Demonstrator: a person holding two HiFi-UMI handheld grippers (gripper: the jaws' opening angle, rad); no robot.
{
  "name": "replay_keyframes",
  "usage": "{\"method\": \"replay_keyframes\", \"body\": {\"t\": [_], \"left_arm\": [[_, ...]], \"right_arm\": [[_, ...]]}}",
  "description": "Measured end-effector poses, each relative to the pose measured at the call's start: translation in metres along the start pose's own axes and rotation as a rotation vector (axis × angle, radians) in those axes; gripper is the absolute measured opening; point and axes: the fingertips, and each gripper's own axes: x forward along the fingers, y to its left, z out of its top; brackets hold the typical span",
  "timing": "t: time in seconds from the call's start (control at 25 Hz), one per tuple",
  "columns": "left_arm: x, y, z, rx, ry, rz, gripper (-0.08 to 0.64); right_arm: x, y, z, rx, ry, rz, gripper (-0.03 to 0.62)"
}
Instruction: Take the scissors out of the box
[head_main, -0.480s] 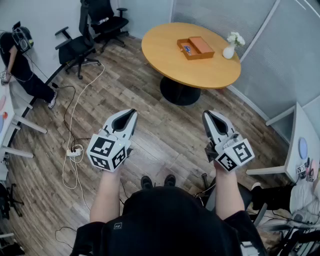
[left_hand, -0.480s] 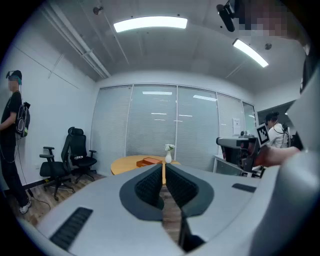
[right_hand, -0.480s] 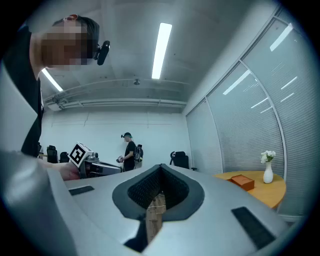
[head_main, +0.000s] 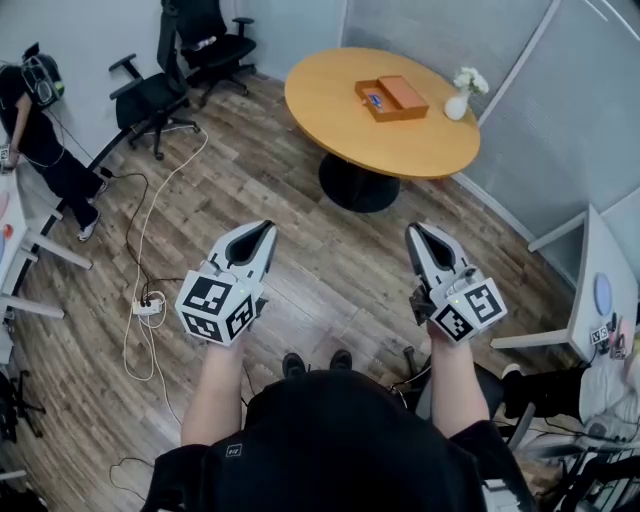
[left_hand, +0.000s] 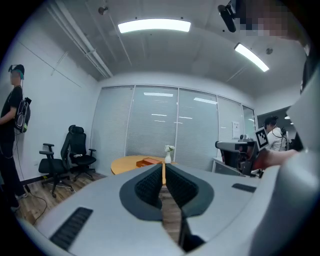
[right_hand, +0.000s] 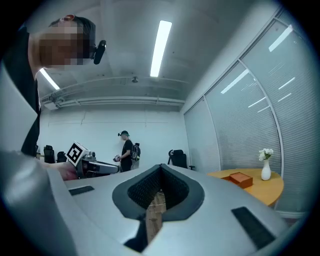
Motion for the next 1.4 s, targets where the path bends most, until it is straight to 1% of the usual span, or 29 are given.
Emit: {"method": "replay_keyframes", "body": {"t": [0.12,0.2,0.28,0.4,0.56,0.84,1.12,1.28,1.4], "left_arm": [[-0.011,0.005,0.001,-0.035,-0.025,-0.028,0.028],[-0.018,0.009,0.001,-0.032,-0.036,-0.037,0.028],[-0.022,0.014,-0.002,-0.027,-0.039,-0.036,0.028],[-0.026,0.022,-0.008,-0.044,-0.038,-0.032,0.028],[-0.017,0.032,-0.018,-0.060,-0.026,-0.030,0.028],[0.037,0.062,-0.019,-0.059,0.012,-0.003,0.028],[0.128,0.082,-0.015,-0.049,0.069,-0.014,0.028],[0.178,0.088,-0.007,-0.046,0.091,-0.025,0.028],[0.209,0.088,0.005,-0.035,0.088,-0.027,0.028]], "right_arm": [[0.003,0.007,0.000,-0.003,-0.007,-0.029,0.035],[0.005,0.014,0.000,-0.009,-0.010,-0.038,0.035],[0.006,0.020,-0.001,-0.010,-0.010,-0.045,0.037],[0.008,0.025,-0.007,-0.001,0.001,-0.048,0.037],[0.016,0.016,-0.014,0.018,0.012,-0.053,0.037],[0.057,-0.034,-0.022,0.057,0.001,-0.032,0.038],[0.095,-0.117,-0.035,0.118,-0.008,-0.018,0.038],[0.116,-0.155,-0.032,0.133,-0.024,0.010,0.038],[0.124,-0.181,-0.025,0.140,-0.050,0.029,0.039]]}}
